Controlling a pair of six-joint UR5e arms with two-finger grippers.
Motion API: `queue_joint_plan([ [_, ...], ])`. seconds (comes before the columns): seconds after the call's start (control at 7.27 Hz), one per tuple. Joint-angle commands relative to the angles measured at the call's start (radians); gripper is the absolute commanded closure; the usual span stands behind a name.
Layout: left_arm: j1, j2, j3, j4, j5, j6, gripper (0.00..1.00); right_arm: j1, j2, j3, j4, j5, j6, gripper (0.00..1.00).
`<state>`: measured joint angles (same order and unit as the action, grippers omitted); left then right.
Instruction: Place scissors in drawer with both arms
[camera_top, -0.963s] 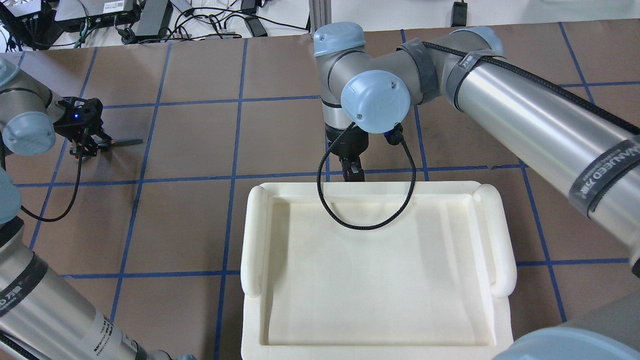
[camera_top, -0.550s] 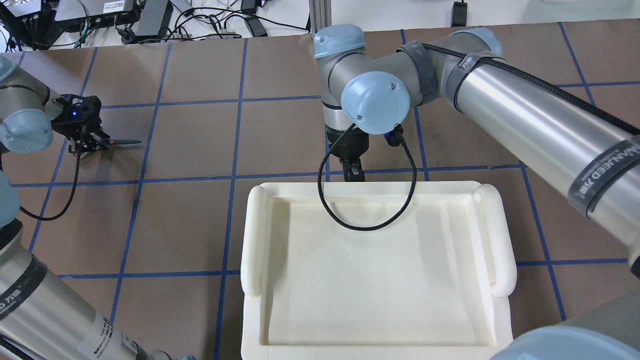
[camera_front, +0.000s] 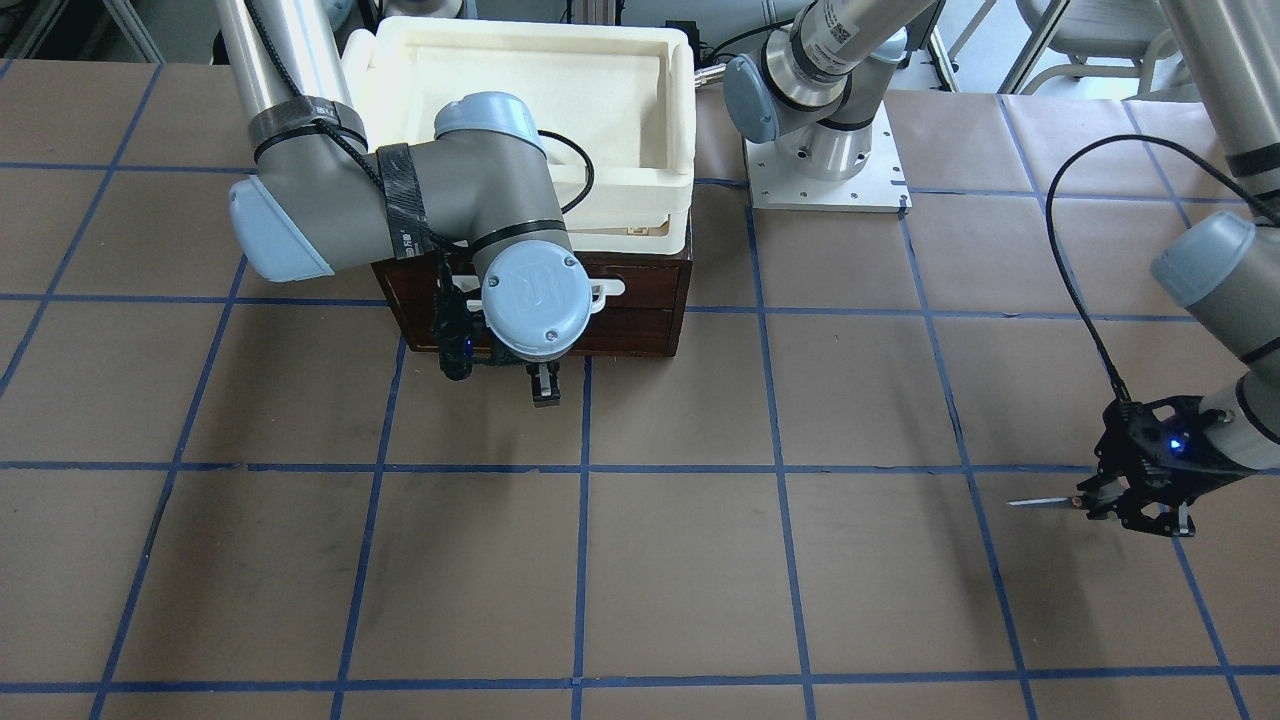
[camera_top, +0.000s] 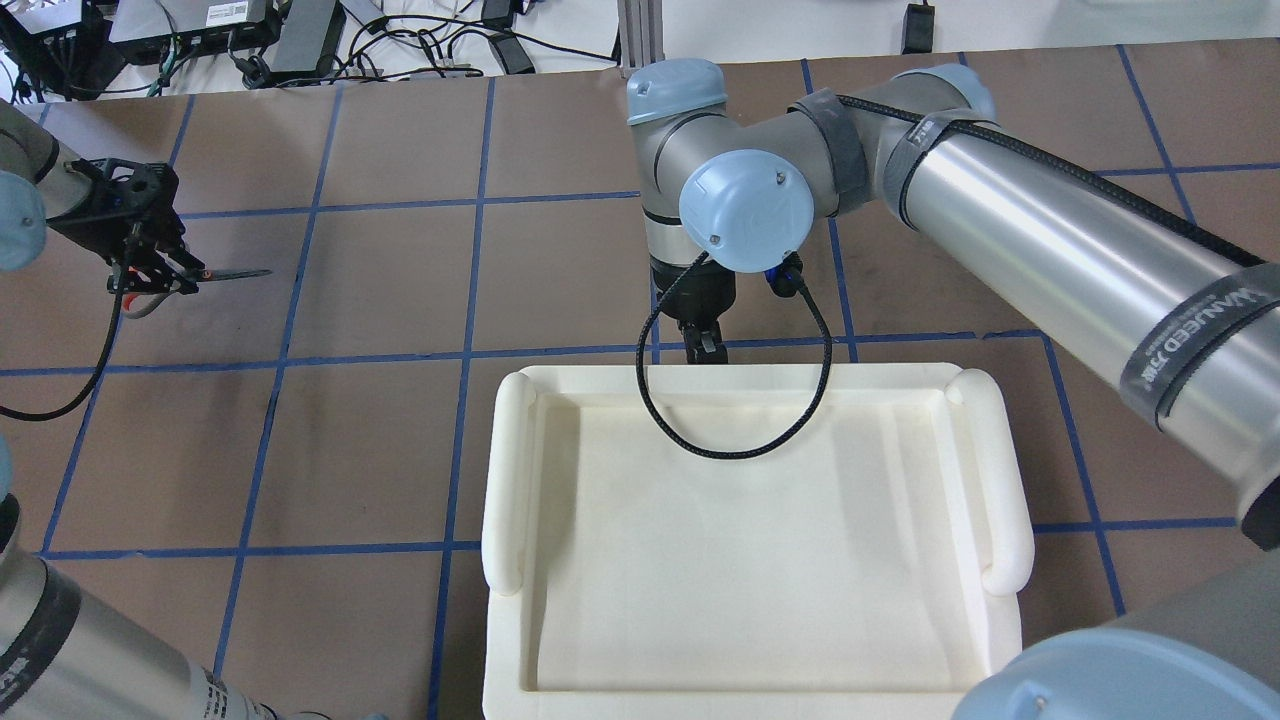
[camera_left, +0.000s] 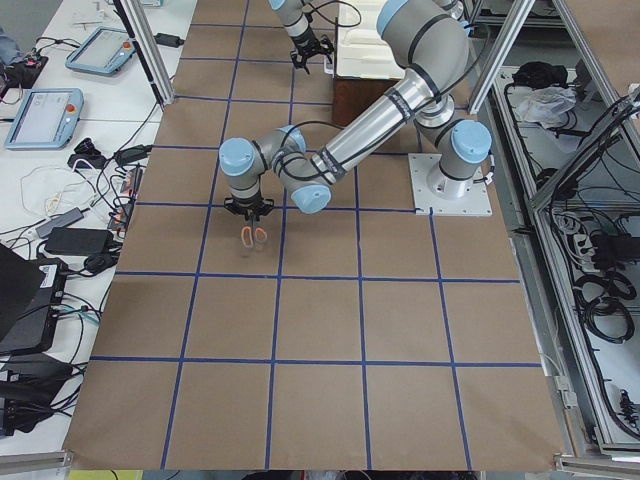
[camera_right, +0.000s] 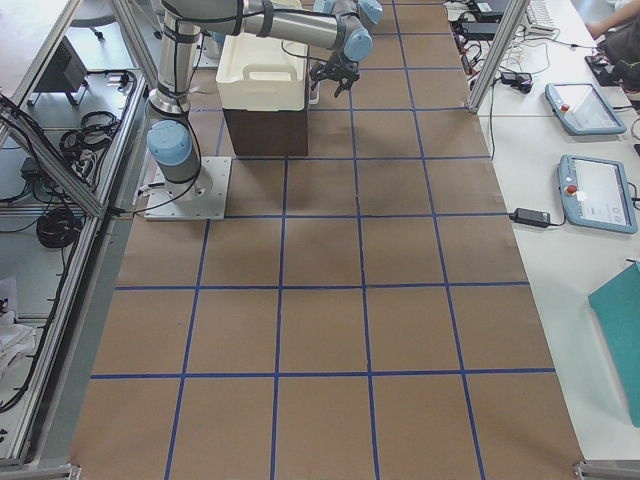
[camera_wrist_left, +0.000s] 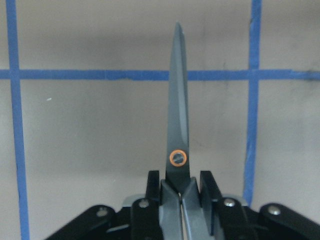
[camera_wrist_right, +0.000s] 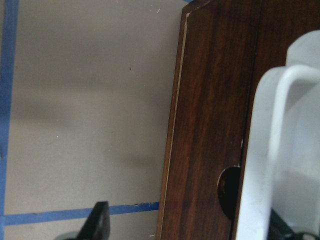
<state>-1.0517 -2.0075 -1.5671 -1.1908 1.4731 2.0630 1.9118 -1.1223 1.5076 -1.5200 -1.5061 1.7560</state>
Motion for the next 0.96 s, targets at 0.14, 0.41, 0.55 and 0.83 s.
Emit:
queue_joint_plan([
  [0.14, -0.088, 0.262, 0.002, -0.357, 0.003, -0.17, 0.85, 0.0, 0.004, -0.001, -0.041, -0.002, -0.059, 0.0],
  [0.41, -0.163, 0.422, 0.004, -0.536, 0.027, -0.257, 0.85, 0.0, 0.009, -0.003, -0.069, -0.011, -0.087, 0.0],
  [0.55, -0.225, 0.464, 0.007, -0.581, 0.085, -0.302, 0.85, 0.0, 0.009, -0.01, -0.075, -0.014, -0.104, 0.0],
  [0.83, -0.324, 0.489, 0.077, -0.697, 0.087, -0.467, 0.91, -0.003, 0.01, -0.018, -0.109, -0.017, -0.122, 0.0],
])
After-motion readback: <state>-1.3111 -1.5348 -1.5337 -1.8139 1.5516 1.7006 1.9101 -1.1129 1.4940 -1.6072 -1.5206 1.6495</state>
